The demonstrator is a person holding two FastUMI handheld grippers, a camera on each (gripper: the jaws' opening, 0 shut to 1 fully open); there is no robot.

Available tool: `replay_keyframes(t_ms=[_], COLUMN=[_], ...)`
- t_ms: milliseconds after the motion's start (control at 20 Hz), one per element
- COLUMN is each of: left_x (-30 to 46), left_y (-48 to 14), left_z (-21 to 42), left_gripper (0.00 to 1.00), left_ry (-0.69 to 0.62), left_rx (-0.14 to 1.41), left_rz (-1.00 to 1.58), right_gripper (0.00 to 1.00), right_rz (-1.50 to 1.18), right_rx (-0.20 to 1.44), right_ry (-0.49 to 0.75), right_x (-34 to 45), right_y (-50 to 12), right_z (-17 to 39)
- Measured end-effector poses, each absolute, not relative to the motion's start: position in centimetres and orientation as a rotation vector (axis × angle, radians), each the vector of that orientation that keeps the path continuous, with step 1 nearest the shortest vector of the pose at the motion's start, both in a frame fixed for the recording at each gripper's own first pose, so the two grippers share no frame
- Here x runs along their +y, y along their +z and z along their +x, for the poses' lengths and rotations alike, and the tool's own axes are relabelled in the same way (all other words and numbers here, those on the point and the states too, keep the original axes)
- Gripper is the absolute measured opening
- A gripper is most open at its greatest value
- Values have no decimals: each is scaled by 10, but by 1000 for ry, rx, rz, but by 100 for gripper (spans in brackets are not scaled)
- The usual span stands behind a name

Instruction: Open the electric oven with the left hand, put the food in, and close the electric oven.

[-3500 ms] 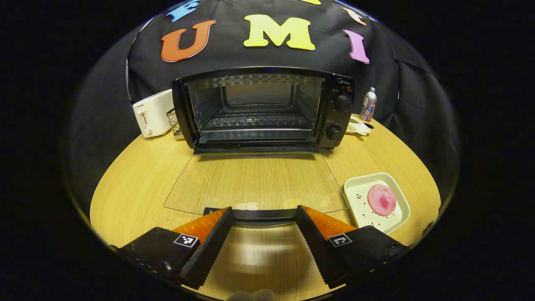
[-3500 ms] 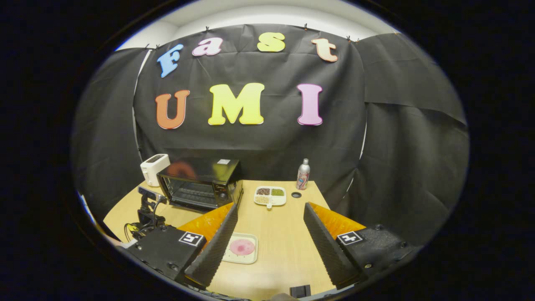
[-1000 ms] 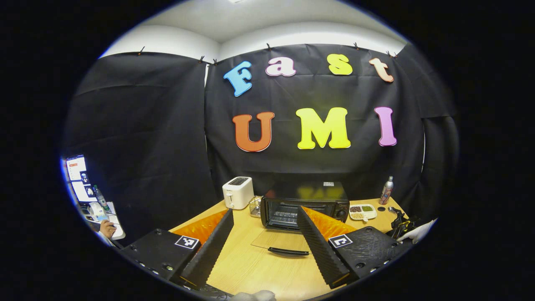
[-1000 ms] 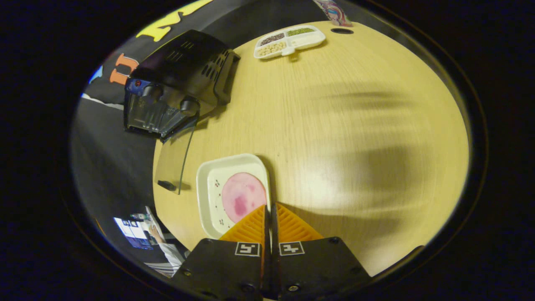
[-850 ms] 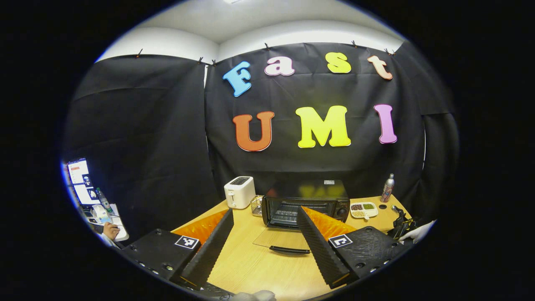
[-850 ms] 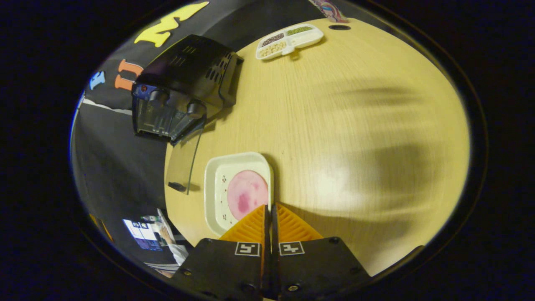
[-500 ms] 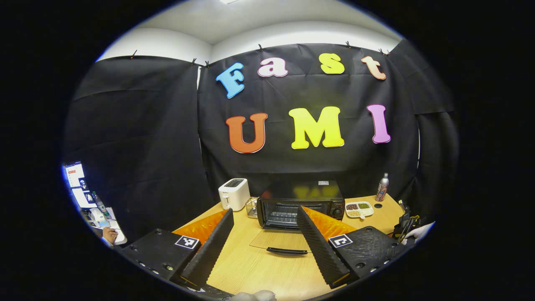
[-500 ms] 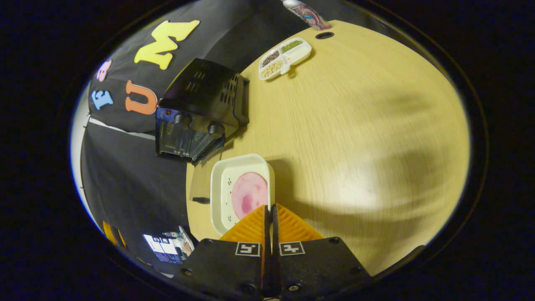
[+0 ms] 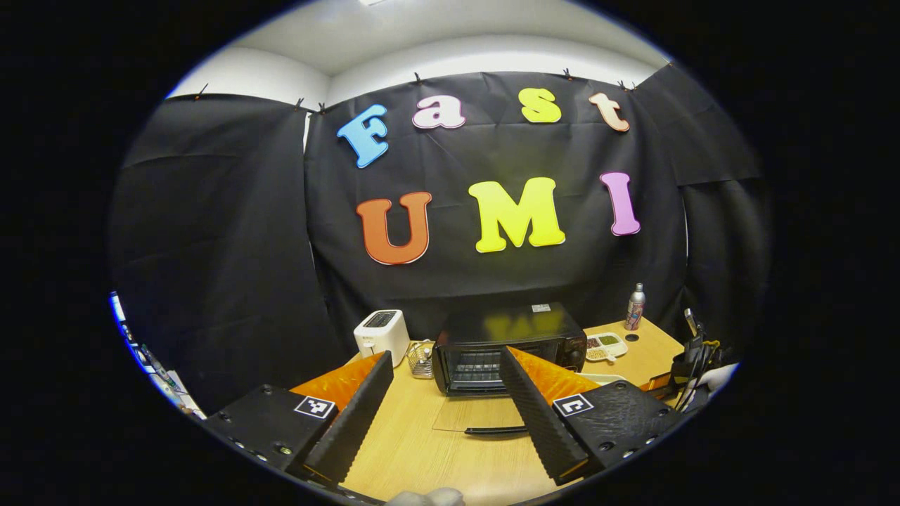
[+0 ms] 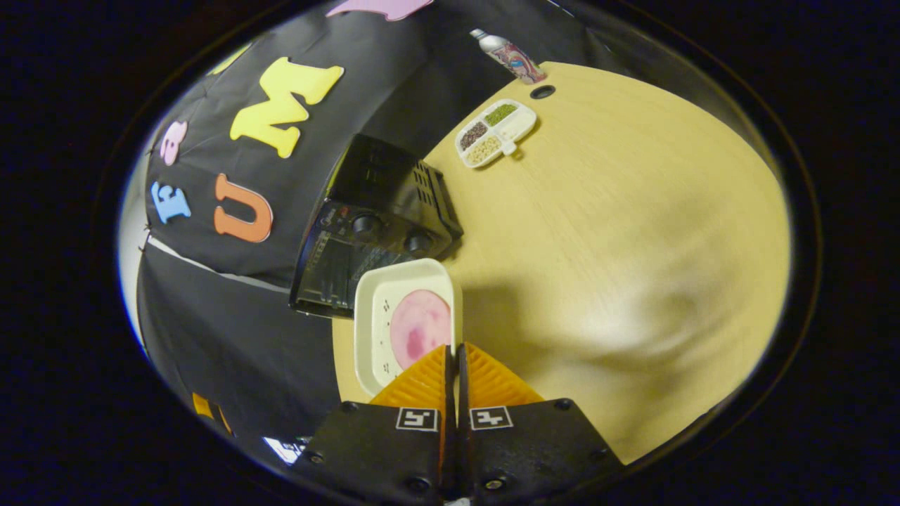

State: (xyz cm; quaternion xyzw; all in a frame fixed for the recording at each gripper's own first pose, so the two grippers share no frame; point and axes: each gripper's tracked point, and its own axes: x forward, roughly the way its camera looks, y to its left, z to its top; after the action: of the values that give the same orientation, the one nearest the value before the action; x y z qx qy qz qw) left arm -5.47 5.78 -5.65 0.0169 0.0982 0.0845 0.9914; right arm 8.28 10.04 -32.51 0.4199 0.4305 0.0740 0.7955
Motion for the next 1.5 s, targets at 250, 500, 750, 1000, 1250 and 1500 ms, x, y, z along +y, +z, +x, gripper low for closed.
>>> replay_keyframes(t_ms=[250,500,750,1000,1250,1500], left_x=[81,90,94,113,124,125], left_y=[-66,-67,-80,-89,-96,-100], left_z=[-52,-46,-44,-36,-23,-12], left_gripper=[97,97,97,97,97,97], left_ry=[135,127,109,134,147,157], left_rx=[231,232,256,281,294,301], left_rz=[46,50,59,34,34,1], right_gripper=[4,1,4,4,3,12], right_rz=[1010,1100,1175,1191,1210,1194], right_rx=[797,777,747,711,650,566], right_ry=[28,-53,-80,-122,-144,-63], right_x=[181,259,294,289,266,258], right_y=[-328,-354,-360,-361,-359,-340], right_z=[106,142,176,215,253,275])
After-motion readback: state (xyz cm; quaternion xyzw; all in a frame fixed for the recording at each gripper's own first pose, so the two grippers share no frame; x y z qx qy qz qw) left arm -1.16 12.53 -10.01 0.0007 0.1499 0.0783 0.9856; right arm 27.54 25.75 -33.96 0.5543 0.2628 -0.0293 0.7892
